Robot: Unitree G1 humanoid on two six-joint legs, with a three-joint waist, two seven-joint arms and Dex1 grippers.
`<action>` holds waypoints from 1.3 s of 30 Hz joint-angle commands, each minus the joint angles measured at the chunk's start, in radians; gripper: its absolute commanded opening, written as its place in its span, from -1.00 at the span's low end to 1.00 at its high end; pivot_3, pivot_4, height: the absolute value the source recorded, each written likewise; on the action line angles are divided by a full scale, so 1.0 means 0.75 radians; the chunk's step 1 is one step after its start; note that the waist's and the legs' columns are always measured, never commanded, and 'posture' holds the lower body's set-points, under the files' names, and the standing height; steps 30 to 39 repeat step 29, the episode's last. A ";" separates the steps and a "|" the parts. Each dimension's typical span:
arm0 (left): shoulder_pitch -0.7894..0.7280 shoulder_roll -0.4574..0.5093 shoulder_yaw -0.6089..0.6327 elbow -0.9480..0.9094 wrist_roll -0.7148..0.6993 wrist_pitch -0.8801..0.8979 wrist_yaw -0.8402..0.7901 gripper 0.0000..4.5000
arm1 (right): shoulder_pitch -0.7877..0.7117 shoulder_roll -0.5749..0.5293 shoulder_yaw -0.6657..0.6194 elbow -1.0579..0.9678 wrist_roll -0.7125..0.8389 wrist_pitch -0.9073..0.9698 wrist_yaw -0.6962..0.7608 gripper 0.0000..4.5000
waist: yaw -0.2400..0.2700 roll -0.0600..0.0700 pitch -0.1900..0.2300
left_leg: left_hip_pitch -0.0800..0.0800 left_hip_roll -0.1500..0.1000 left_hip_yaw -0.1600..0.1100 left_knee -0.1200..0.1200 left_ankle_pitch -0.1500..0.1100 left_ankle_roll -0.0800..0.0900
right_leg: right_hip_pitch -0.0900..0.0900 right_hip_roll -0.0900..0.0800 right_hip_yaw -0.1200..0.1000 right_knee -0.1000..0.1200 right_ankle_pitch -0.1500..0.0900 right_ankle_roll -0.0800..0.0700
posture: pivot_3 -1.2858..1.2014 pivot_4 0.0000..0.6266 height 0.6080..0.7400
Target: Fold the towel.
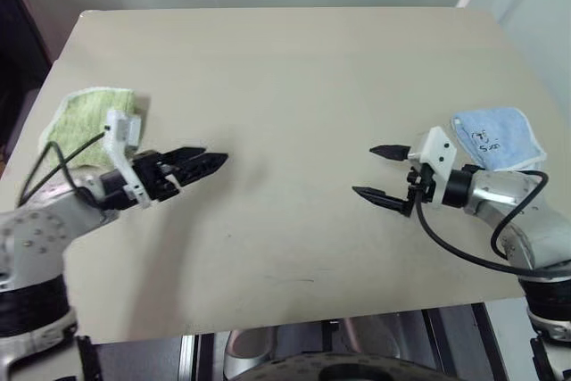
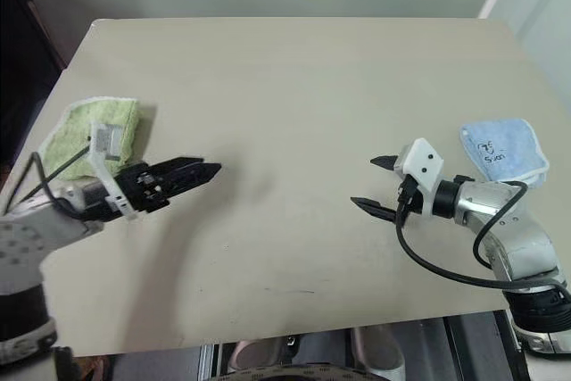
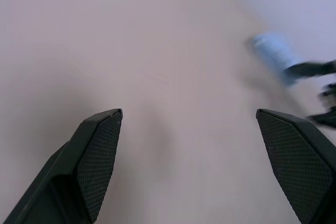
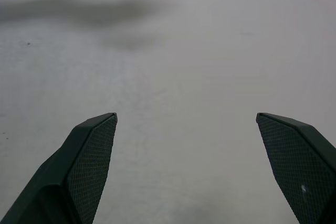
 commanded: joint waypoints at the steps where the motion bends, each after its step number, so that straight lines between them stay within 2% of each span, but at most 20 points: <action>1: -0.029 -0.040 -0.136 0.048 0.249 -0.385 -0.157 0.97 | 0.015 0.015 -0.077 -0.052 0.035 0.003 -0.043 1.00 | -0.002 0.000 0.000 | 0.000 0.001 0.000 0.000 0.000 0.000 | 0.000 0.001 0.000 0.000 0.000 0.000 | 0.03 -0.52 1.00; 4: -0.060 -0.142 -0.245 0.193 0.451 -0.731 -0.233 0.97 | 0.051 0.012 -0.120 -0.073 0.071 0.038 -0.050 1.00 | -0.002 0.002 -0.001 | 0.000 0.001 0.000 0.000 -0.001 0.002 | 0.001 0.001 0.000 -0.001 -0.001 0.001 | 0.03 -0.52 1.00; 9: -0.063 -0.245 -0.337 0.317 0.482 -1.045 -0.556 0.97 | 0.120 0.064 -0.212 -0.146 0.152 0.048 -0.099 1.00 | -0.004 0.002 -0.001 | -0.002 0.001 0.001 0.002 -0.003 0.005 | 0.000 0.001 0.000 -0.002 -0.002 0.002 | 0.03 -0.52 1.00; 17: -0.077 -0.264 -0.334 0.378 0.477 -1.109 -0.639 0.97 | 0.139 0.064 -0.225 -0.183 0.210 0.074 -0.113 1.00 | -0.013 0.002 -0.001 | -0.004 0.002 0.001 0.002 -0.005 0.009 | 0.001 0.000 0.000 -0.003 -0.004 0.005 | 0.03 -0.52 1.00; 19: -0.034 -0.222 -0.382 0.370 0.459 -1.091 -0.780 0.97 | 0.162 0.033 -0.219 -0.222 0.272 0.117 -0.064 1.00 | -0.014 0.002 -0.001 | -0.004 0.002 0.001 0.002 -0.006 0.009 | 0.001 0.000 0.000 -0.002 -0.004 0.005 | 0.03 -0.52 1.00; 22: 0.020 -0.186 -0.434 0.342 0.489 -1.105 -0.871 0.97 | 0.164 -0.017 -0.216 -0.247 0.314 0.153 -0.026 1.00 | -0.014 0.003 -0.002 | -0.004 0.002 0.001 0.002 -0.006 0.010 | 0.000 0.000 0.000 -0.002 -0.005 0.006 | 0.03 -0.52 1.00; 27: 0.085 -0.165 -0.454 0.235 0.477 -1.057 -0.861 0.97 | 0.147 -0.056 -0.213 -0.243 0.346 0.179 -0.013 1.00 | -0.017 0.003 -0.002 | -0.006 0.002 0.002 0.002 -0.008 0.012 | 0.000 0.000 0.000 -0.003 -0.006 0.007 | 0.03 -0.52 1.00; 39: 0.093 -0.161 -0.458 0.224 0.486 -1.052 -0.853 0.97 | 0.139 -0.055 -0.207 -0.234 0.346 0.174 -0.013 1.00 | -0.017 0.003 -0.002 | -0.006 0.002 0.001 0.002 -0.008 0.012 | 0.000 0.000 0.000 -0.003 -0.006 0.007 | 0.03 -0.52 1.00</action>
